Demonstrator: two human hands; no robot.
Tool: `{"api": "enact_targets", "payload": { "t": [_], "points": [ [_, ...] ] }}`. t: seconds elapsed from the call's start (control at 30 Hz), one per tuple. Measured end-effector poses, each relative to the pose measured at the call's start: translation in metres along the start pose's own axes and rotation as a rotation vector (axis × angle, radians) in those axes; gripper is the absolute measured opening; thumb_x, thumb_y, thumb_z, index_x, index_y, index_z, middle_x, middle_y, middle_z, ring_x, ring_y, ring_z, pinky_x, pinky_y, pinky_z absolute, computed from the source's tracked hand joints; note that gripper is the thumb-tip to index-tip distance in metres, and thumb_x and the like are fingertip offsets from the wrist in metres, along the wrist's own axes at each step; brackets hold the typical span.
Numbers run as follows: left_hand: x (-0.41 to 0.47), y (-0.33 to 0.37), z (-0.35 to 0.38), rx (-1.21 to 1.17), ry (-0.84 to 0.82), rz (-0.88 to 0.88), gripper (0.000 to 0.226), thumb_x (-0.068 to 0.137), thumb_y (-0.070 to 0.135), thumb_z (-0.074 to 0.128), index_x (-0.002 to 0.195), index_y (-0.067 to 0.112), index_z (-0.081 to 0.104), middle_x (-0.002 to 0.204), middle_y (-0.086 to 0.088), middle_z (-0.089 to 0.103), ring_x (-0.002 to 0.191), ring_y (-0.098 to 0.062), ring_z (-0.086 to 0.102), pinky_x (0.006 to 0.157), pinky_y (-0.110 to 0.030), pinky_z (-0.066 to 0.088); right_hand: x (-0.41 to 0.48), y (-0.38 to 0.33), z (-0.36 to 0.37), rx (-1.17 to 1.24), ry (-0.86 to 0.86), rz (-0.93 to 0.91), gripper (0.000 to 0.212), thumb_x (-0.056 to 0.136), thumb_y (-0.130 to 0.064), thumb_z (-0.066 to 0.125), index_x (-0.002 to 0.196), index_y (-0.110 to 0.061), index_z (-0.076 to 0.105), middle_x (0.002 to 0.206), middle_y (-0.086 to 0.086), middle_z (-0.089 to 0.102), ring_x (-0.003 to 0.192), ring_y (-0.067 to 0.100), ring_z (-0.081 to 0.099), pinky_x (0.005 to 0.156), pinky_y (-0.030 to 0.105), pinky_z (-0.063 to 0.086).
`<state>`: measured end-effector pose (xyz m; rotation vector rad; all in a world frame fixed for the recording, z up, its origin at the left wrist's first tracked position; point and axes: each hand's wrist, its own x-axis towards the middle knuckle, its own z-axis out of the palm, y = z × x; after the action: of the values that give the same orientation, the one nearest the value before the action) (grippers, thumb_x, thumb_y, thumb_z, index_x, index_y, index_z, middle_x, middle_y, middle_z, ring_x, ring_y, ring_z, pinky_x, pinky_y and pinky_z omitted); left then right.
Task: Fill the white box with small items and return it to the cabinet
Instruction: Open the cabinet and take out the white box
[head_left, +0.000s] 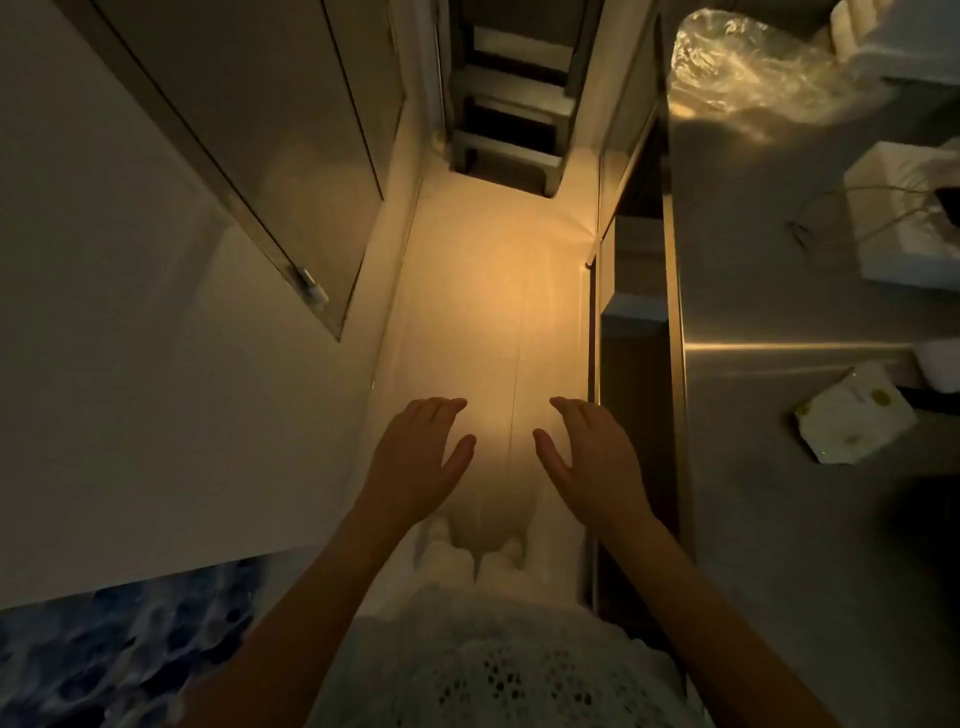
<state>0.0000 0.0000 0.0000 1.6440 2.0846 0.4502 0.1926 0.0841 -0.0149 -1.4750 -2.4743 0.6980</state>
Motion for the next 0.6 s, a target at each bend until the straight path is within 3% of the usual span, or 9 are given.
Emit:
{"api": "enact_targets", "payload": {
  "t": [0.3, 0.6],
  "points": [
    [0.065, -0.029, -0.042, -0.053, 0.177, -0.074, 0.051, 0.092, 0.041, 0.044, 0.131, 0.010, 0.054, 0.126, -0.007, 0.060, 0.114, -0.023, 0.053, 0.095, -0.036, 0.044, 0.084, -0.009, -0.013, 0.014, 0.089, -0.056, 0.048, 0.093, -0.045, 0.048, 0.128, -0.014, 0.055, 0.125, 0.007, 0.061, 0.114, 0.022, 0.056, 0.090, 0.032, 0.042],
    [0.233, -0.105, -0.109, -0.079, 0.178, -0.019, 0.050, 0.091, 0.041, 0.044, 0.130, 0.010, 0.054, 0.126, -0.007, 0.059, 0.115, -0.023, 0.052, 0.095, -0.036, 0.043, 0.270, -0.049, 0.005, 0.019, 0.161, -0.021, 0.045, 0.094, -0.042, 0.050, 0.129, -0.013, 0.054, 0.124, 0.006, 0.062, 0.112, 0.022, 0.056, 0.087, 0.029, 0.040]
  ]
}}
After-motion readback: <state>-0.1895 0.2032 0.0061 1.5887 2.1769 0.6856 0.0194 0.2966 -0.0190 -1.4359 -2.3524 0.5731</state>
